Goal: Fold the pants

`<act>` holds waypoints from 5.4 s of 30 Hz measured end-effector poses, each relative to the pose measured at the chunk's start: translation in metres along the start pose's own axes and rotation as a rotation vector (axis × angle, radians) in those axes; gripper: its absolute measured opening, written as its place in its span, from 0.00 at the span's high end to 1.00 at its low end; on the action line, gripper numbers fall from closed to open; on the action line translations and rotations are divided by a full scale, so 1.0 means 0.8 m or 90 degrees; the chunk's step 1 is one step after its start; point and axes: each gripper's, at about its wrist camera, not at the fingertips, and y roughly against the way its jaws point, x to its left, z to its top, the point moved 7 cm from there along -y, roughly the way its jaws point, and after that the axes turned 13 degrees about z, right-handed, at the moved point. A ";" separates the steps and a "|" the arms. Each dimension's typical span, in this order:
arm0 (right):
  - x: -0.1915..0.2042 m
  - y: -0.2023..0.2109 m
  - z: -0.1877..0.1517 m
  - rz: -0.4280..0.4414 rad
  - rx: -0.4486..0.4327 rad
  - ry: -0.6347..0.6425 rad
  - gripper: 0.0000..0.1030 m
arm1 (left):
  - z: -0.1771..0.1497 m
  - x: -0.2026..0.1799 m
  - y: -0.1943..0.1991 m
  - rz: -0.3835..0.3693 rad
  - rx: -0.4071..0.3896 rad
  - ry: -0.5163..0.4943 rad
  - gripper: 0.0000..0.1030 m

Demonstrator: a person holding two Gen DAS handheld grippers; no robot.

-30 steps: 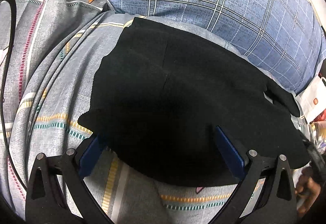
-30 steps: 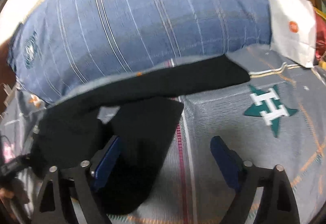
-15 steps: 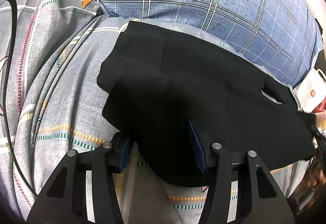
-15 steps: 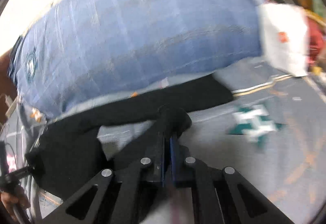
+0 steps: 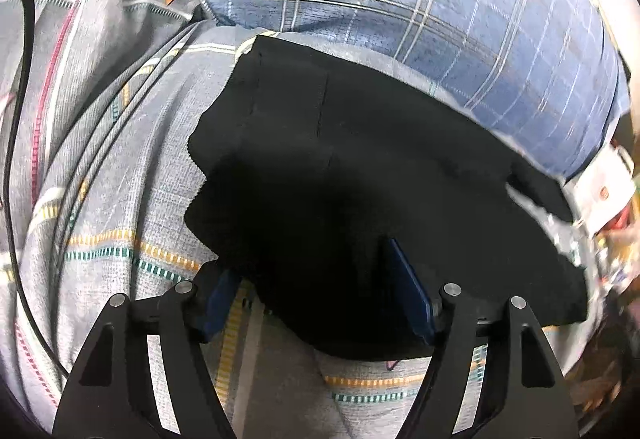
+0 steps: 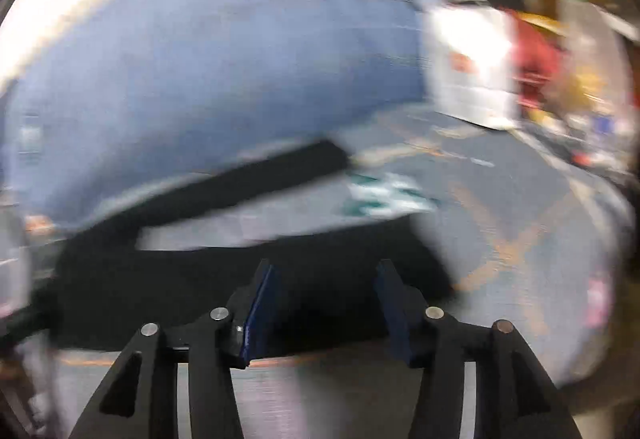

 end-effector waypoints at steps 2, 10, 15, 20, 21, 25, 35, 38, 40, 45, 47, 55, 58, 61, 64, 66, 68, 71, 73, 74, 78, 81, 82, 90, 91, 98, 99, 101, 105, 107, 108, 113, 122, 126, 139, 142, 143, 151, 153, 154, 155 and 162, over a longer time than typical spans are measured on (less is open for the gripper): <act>0.058 -0.027 -0.015 0.104 0.041 0.044 0.52 | 0.001 0.005 0.002 -0.007 0.006 0.016 0.41; 0.213 -0.114 -0.082 0.161 0.128 0.391 0.52 | 0.004 0.002 0.003 -0.001 0.015 -0.015 0.63; 0.220 -0.155 -0.102 0.164 0.193 0.464 0.52 | 0.015 0.002 0.014 -0.016 0.011 -0.010 0.70; 0.221 -0.160 -0.094 0.204 0.178 0.413 0.85 | 0.024 -0.007 0.025 -0.020 -0.010 -0.032 0.76; 0.223 -0.161 -0.090 0.208 0.176 0.402 0.95 | 0.025 -0.009 0.027 -0.021 -0.018 -0.037 0.79; 0.236 -0.128 -0.076 0.243 0.167 0.363 0.96 | 0.021 0.000 0.050 -0.038 -0.030 -0.031 0.83; 0.263 -0.111 -0.164 0.288 0.248 0.345 0.93 | -0.065 0.070 0.041 0.006 0.027 -0.044 0.83; 0.266 -0.104 -0.155 0.305 0.242 0.333 0.84 | -0.068 0.075 0.054 0.008 0.010 -0.048 0.78; 0.269 -0.084 -0.135 0.316 0.226 0.354 0.67 | -0.063 0.075 0.069 0.020 0.005 -0.062 0.76; 0.233 -0.068 -0.069 0.230 0.148 0.343 0.64 | -0.041 0.075 0.109 0.033 -0.047 -0.075 0.75; 0.201 -0.079 -0.050 0.172 0.135 0.311 0.64 | -0.033 0.068 0.117 0.029 -0.065 -0.079 0.66; 0.138 -0.120 -0.027 0.108 0.157 0.265 0.64 | -0.029 0.040 0.096 -0.003 -0.050 -0.069 0.41; 0.125 -0.152 -0.035 0.020 0.187 0.289 0.64 | -0.040 0.030 0.067 0.005 -0.021 -0.075 0.41; 0.103 -0.160 -0.037 -0.023 0.175 0.280 0.63 | -0.048 0.029 0.043 0.038 -0.010 -0.096 0.41; 0.094 -0.155 -0.026 0.008 0.186 0.228 0.62 | -0.039 0.029 0.047 0.013 -0.016 -0.096 0.41; 0.105 -0.151 -0.010 0.071 0.170 0.226 0.60 | -0.018 0.026 0.051 -0.007 -0.022 -0.091 0.41; 0.127 -0.156 0.008 0.128 0.169 0.259 0.58 | 0.007 0.023 0.049 -0.027 -0.019 -0.086 0.30; 0.169 -0.180 0.034 0.205 0.173 0.356 0.53 | 0.043 0.011 0.042 -0.063 -0.032 -0.099 0.20; 0.190 -0.205 0.049 0.247 0.193 0.427 0.53 | 0.068 0.002 0.026 -0.056 -0.019 -0.136 0.20; 0.197 -0.215 0.052 0.252 0.206 0.451 0.53 | 0.082 -0.006 0.016 -0.061 -0.012 -0.165 0.20; 0.216 -0.274 0.070 0.282 0.268 0.507 0.52 | 0.121 -0.022 -0.016 -0.072 0.009 -0.258 0.20; 0.217 -0.307 0.076 0.295 0.299 0.531 0.52 | 0.143 -0.028 -0.043 -0.067 0.043 -0.315 0.20; 0.216 -0.317 0.077 0.303 0.308 0.532 0.52 | 0.148 -0.029 -0.050 -0.065 0.050 -0.328 0.20; 0.200 -0.386 0.069 0.333 0.401 0.530 0.47 | 0.138 -0.054 -0.109 -0.032 0.090 -0.506 0.18; 0.199 -0.390 0.069 0.336 0.402 0.524 0.44 | 0.137 -0.058 -0.110 -0.049 0.093 -0.513 0.18; 0.218 -0.377 0.055 0.319 0.361 0.548 0.90 | 0.138 -0.072 -0.108 -0.082 0.095 -0.506 0.64; 0.224 -0.370 0.048 0.290 0.347 0.580 0.92 | 0.138 -0.072 -0.101 -0.080 0.087 -0.500 0.82; 0.229 -0.352 0.047 0.267 0.322 0.600 0.94 | 0.137 -0.069 -0.089 -0.065 0.070 -0.488 0.88; 0.236 -0.283 0.066 0.246 0.241 0.587 0.95 | 0.131 -0.056 -0.019 -0.101 0.011 -0.454 0.92; 0.246 -0.232 0.065 0.253 0.204 0.580 0.95 | 0.119 -0.052 0.021 -0.123 -0.020 -0.447 0.92; 0.248 -0.205 0.062 0.261 0.189 0.577 0.95 | 0.107 -0.050 0.047 -0.136 -0.041 -0.450 0.92; 0.250 -0.093 -0.010 0.307 0.163 0.534 0.96 | 0.006 -0.029 0.125 -0.201 -0.056 -0.437 0.92; 0.210 -0.092 -0.159 0.305 0.227 0.345 0.95 | -0.091 0.006 0.069 -0.181 0.025 -0.330 0.93; 0.220 -0.067 -0.150 0.326 0.201 0.321 0.95 | -0.092 0.006 0.088 -0.176 -0.002 -0.319 0.93; 0.207 -0.062 -0.149 0.323 0.220 0.293 0.68 | -0.101 0.036 0.109 -0.143 0.007 -0.288 0.63; 0.201 -0.037 -0.110 0.318 0.178 0.295 0.61 | -0.093 0.033 0.132 -0.145 -0.020 -0.299 0.63; 0.198 -0.035 -0.094 0.304 0.161 0.295 0.61 | -0.090 0.029 0.137 -0.148 -0.026 -0.302 0.63; 0.137 -0.156 0.019 0.079 0.170 0.194 0.57 | -0.080 -0.053 0.127 -0.202 -0.047 -0.308 0.52; 0.130 -0.191 0.029 0.054 0.185 0.178 0.57 | -0.083 -0.073 0.110 -0.214 -0.030 -0.297 0.52; 0.124 -0.208 0.033 0.035 0.193 0.170 0.57 | -0.084 -0.079 0.103 -0.219 -0.025 -0.296 0.52; 0.117 -0.224 0.034 0.010 0.210 0.163 0.57 | -0.087 -0.087 0.095 -0.220 -0.021 -0.296 0.52; 0.089 -0.272 0.037 -0.016 0.239 0.171 0.95 | -0.103 -0.121 0.059 -0.199 0.004 -0.319 0.52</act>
